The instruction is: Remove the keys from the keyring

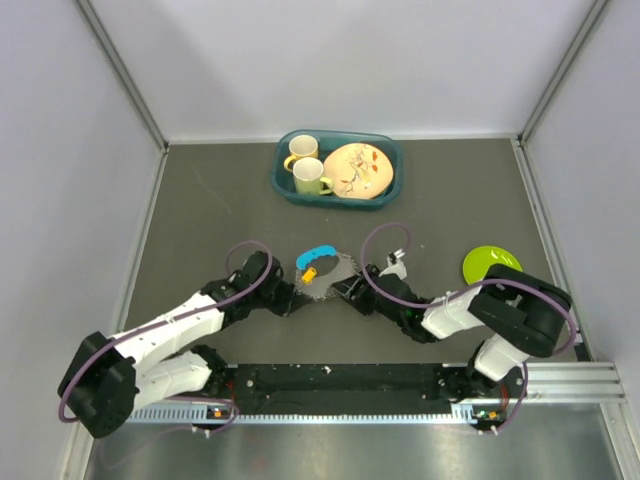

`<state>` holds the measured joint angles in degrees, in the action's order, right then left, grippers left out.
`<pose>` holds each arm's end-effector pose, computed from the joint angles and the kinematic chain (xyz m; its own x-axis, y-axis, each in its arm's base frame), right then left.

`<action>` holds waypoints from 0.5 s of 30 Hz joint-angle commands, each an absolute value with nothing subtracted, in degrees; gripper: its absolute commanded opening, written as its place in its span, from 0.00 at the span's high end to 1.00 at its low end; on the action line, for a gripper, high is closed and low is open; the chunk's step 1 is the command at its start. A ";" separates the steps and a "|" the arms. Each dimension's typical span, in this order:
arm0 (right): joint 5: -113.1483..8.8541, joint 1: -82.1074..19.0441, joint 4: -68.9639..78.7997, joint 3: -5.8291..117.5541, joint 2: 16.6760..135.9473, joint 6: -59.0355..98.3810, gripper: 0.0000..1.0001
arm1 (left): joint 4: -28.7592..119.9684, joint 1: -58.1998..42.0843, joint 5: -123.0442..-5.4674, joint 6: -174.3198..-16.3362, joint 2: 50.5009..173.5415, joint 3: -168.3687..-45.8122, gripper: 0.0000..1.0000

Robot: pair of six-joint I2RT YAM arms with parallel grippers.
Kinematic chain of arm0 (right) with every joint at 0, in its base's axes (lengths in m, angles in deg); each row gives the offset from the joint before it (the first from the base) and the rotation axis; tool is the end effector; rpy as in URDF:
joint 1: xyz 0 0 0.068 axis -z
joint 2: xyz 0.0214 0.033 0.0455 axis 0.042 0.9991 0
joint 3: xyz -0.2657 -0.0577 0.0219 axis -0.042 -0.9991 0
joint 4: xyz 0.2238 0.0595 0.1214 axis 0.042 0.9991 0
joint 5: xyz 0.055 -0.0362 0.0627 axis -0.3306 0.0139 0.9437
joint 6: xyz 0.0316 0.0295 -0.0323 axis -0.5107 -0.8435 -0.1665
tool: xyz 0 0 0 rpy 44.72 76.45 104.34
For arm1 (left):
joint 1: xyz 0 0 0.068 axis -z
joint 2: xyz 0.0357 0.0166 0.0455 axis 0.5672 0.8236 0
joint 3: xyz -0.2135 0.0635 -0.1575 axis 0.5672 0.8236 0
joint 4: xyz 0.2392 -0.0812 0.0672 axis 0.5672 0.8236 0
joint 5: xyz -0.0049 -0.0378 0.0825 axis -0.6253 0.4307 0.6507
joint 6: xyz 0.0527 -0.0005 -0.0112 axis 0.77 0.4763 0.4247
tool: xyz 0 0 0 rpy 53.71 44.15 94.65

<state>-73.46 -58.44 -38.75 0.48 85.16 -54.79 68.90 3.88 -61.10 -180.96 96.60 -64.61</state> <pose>0.1512 0.2094 0.1199 -0.7178 0.6534 -0.2403 0.1429 0.4761 0.8677 0.1529 -0.1254 0.1847 -0.5804 -0.8009 0.1473 -0.6912 0.3889 -0.6090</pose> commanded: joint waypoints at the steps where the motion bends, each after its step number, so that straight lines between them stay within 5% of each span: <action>1: -73.59 -56.99 -53.83 -0.52 86.81 -52.97 0.61 | 59.14 5.61 -65.05 -177.72 95.59 -61.47 1.00; 6: -73.50 -55.23 -70.16 -5.26 86.99 -47.35 0.89 | 54.84 5.70 -65.92 -169.97 93.40 -59.98 1.00; 8: -72.54 -54.62 -73.71 -5.97 86.99 -44.98 0.91 | 49.84 5.70 -67.07 -171.27 91.20 -56.82 1.00; 10: -69.83 -54.26 -73.81 -5.89 86.81 -46.45 0.85 | 48.15 5.70 -67.24 -174.09 89.36 -53.75 1.00; 12: -68.41 -54.26 -71.55 -6.15 86.29 -48.21 0.65 | 46.65 5.70 -66.89 -176.82 88.48 -52.77 1.00; 15: -67.52 -54.79 -67.77 -7.90 84.54 -51.56 0.51 | 48.75 5.70 -65.58 -177.61 87.07 -53.63 1.00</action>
